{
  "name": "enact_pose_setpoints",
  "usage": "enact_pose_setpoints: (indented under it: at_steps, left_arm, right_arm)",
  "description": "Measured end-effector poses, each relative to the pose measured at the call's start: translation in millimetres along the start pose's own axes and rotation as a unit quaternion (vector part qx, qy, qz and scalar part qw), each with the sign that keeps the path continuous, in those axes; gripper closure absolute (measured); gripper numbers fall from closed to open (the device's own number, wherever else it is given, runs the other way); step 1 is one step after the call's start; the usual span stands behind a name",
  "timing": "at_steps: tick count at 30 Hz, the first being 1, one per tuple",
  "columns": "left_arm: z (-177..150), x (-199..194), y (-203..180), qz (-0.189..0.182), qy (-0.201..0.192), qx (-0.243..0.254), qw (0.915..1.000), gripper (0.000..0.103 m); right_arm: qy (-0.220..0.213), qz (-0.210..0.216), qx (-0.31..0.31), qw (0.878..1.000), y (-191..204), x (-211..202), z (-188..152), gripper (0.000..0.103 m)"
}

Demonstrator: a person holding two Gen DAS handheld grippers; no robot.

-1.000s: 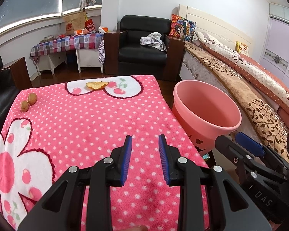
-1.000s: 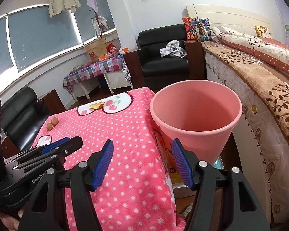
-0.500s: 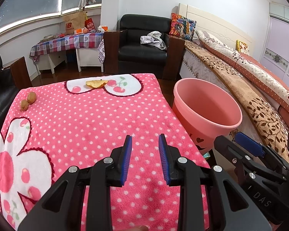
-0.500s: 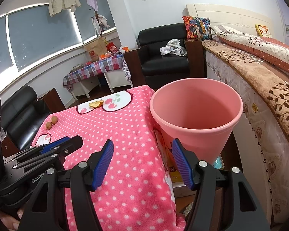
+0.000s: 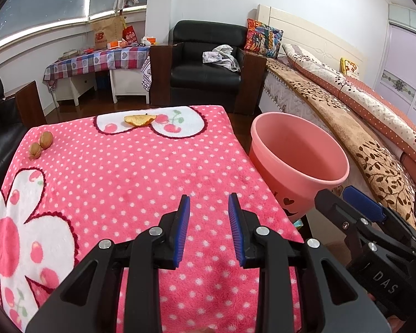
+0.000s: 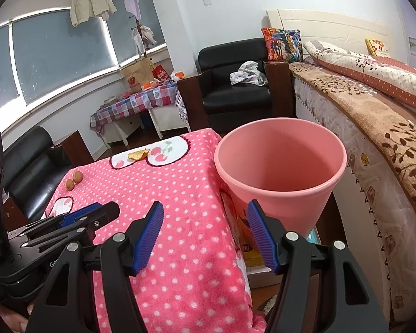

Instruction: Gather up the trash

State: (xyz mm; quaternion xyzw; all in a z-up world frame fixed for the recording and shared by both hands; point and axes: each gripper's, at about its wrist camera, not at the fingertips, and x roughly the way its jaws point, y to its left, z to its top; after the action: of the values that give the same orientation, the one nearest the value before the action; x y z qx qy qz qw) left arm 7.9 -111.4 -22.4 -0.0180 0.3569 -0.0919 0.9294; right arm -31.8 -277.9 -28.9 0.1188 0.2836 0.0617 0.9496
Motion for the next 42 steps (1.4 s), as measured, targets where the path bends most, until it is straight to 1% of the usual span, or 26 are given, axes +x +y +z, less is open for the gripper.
enact_pose_setpoints:
  at_steps: [7, 42]
  left_arm:
    - [1.0, -1.8, 2.5, 0.0, -0.003, -0.003, 1.0, 0.074]
    - [0.0, -2.0, 6.9, 0.011, -0.011, 0.001, 0.9999, 0.074]
  right_arm:
    - [-0.007, -0.007, -0.009, 1.0, 4.4, -2.0, 2.0, 0.041]
    - [0.0, -0.006, -0.013, 1.0, 9.4, 1.5, 0.8, 0.041]
